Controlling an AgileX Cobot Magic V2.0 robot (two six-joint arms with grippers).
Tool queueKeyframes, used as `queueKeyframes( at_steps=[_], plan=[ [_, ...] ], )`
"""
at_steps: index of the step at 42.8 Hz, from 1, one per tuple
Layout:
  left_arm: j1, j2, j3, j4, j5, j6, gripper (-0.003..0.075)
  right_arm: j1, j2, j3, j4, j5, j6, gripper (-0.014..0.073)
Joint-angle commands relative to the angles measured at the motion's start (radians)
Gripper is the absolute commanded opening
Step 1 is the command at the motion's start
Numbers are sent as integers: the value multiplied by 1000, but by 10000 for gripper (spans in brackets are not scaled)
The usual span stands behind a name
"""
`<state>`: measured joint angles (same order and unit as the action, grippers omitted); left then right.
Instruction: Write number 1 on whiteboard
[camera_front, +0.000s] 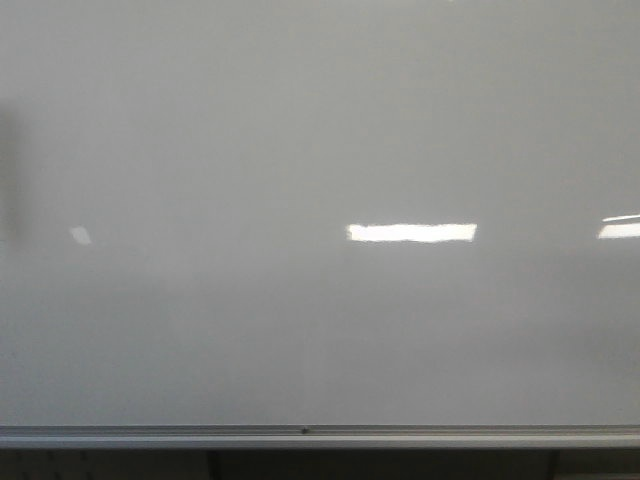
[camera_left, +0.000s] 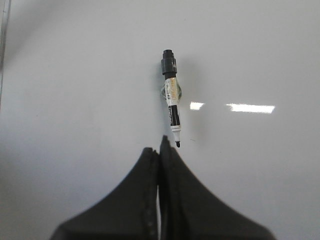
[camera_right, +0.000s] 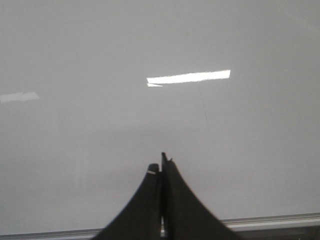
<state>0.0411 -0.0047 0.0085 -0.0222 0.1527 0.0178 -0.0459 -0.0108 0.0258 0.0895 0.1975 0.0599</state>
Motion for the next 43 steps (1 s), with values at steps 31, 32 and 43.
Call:
queueKeyframes(
  at_steps=[31,32,43],
  plan=[
    [-6,-16,23,-3,-74,-11,-20,-4,-17,-21,-7,-81,-8,-59],
    [-6,-16,23,-3,-76,-11,-20,-4,-17,-21,-7,-86,-8,-59],
    [-6,-16,15,-3,-303,-11,-20,-4,-17,-69,-7,-149,-8,-59]
  ],
)
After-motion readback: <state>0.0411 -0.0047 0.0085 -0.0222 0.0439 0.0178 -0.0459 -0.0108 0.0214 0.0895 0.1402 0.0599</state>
